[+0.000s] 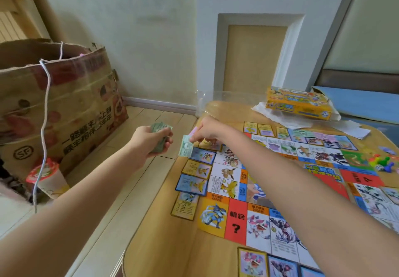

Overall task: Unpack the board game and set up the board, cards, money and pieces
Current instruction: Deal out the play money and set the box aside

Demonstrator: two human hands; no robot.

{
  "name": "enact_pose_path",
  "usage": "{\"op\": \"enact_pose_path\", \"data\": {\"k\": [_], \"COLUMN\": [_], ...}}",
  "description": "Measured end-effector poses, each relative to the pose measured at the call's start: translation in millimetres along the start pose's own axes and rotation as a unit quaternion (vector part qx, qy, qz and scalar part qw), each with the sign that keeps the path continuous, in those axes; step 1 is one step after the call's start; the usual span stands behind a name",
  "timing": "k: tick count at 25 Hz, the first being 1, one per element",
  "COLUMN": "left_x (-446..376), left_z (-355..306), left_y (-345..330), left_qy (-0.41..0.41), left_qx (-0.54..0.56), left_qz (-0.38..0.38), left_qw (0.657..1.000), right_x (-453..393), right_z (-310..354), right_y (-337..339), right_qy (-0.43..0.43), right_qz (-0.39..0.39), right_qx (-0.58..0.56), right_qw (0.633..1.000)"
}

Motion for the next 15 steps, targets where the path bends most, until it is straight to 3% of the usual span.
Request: {"op": "enact_pose_path", "data": {"k": [7, 12, 15], "left_x": [-5.6, 7.9, 41.9], "left_z": [13.2, 16.6, 15.2], "left_y": [-20.1, -49.7, -86.4], "left_qy": [0.035, 0.089, 0.11], "left_qx": [-0.017, 0.006, 0.034], "left_qz": [0.033, 0.094, 0.213], "left_qw": [0.999, 0.992, 0.97], "right_x": [-17.2, 22.7, 85.8], "right_z": [-8.7, 4.1, 4.5], "right_y": [-7.9, 41.7, 50.4], "right_qy": [-0.025, 0.02, 0.083], "right_qz": [-0.028, -0.107, -0.025], "right_qx": [0.112, -0.01, -0.094], "right_qw": [0.993, 0.994, 0.992]}}
Point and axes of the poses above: each hand's wrist, its own x-axis away from the middle knuckle, its own y-axis out of the back of the hand, z = x × y, the point moved 9 cm from there along -x, towards the middle knuckle, and after that the axes turned 4 degrees about x, right-handed, at the moved point
